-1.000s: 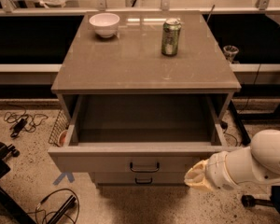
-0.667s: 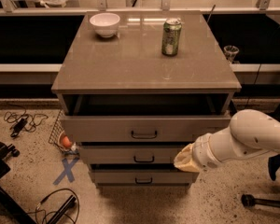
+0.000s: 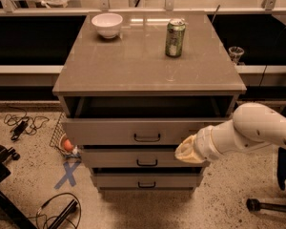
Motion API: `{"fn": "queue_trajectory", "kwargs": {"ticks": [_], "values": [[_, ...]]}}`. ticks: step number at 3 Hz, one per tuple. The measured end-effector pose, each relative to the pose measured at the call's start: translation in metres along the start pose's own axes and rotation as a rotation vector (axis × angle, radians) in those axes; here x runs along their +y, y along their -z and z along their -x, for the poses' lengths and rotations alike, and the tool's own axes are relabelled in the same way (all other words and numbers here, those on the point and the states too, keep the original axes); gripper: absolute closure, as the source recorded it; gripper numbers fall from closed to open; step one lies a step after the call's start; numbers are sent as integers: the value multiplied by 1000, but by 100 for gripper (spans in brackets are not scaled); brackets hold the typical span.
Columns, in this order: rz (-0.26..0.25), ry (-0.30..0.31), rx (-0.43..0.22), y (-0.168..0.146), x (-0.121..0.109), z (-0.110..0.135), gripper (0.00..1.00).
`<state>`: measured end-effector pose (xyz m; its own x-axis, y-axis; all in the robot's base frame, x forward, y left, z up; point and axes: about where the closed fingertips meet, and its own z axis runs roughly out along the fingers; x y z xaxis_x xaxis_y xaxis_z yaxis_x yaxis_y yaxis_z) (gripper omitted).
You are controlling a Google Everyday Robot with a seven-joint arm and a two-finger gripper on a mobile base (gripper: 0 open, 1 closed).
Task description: Close top drawer
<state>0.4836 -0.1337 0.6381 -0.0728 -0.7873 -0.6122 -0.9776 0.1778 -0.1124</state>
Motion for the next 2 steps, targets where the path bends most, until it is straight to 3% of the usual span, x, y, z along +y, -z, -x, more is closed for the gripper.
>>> {"fn": "queue_trajectory", "kwargs": {"ticks": [2], "values": [[-69,39,-50,-8,-91,5,100]]}}
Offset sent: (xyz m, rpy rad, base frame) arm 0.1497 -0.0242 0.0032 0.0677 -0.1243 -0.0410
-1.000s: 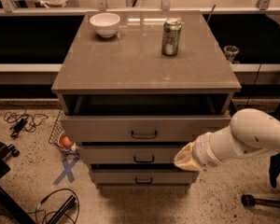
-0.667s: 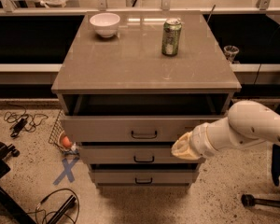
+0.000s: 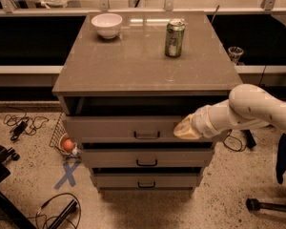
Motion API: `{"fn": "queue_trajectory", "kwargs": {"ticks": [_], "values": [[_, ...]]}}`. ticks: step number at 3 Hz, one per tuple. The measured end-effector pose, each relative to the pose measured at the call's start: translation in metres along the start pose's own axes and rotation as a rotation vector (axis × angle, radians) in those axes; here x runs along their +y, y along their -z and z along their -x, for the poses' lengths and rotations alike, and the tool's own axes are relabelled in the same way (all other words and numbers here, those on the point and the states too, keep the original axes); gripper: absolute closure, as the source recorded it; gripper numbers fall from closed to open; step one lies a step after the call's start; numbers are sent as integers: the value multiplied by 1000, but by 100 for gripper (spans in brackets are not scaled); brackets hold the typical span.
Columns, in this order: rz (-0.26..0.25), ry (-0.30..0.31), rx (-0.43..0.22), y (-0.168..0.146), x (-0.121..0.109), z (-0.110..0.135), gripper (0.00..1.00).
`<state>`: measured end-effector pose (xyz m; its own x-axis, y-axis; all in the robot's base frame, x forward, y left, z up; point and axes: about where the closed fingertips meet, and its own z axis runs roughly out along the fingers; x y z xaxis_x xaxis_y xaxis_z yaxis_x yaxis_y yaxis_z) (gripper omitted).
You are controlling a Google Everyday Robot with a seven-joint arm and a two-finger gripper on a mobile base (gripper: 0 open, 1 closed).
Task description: Close top drawer
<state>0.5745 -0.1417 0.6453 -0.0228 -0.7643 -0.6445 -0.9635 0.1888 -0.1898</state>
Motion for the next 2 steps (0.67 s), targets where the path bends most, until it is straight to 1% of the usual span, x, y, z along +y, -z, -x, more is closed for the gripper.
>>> {"fn": "queue_trajectory", "kwargs": {"ticks": [1,2], "values": [[-1,-1,-1,0,-1,0,100],[-14,-15,-12,-4,-19,-10,100]]}}
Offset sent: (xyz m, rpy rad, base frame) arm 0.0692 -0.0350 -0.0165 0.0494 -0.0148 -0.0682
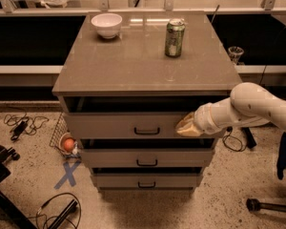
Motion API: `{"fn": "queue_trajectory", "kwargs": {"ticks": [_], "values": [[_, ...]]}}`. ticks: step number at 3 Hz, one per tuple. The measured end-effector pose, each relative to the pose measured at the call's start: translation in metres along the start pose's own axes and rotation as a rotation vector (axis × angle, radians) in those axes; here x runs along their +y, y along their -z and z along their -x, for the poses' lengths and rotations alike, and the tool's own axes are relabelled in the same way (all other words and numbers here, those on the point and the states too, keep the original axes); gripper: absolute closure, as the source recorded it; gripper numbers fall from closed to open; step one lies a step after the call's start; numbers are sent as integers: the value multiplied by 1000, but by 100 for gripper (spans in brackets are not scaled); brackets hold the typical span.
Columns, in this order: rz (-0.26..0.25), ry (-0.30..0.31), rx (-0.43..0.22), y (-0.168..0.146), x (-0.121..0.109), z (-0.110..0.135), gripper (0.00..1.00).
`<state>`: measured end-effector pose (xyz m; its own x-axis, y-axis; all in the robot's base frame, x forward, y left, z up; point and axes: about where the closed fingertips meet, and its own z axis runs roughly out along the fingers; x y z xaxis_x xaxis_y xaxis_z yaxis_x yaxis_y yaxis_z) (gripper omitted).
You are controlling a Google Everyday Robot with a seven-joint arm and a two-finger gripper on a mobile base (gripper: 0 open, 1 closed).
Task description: Close top drawer
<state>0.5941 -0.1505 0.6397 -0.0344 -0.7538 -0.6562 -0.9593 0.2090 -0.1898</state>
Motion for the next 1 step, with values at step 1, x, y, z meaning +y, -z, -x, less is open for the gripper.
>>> {"fn": "queue_trajectory", "kwargs": {"ticks": [1], "values": [[-3,-3,-3,1,2,-2,100]]}}
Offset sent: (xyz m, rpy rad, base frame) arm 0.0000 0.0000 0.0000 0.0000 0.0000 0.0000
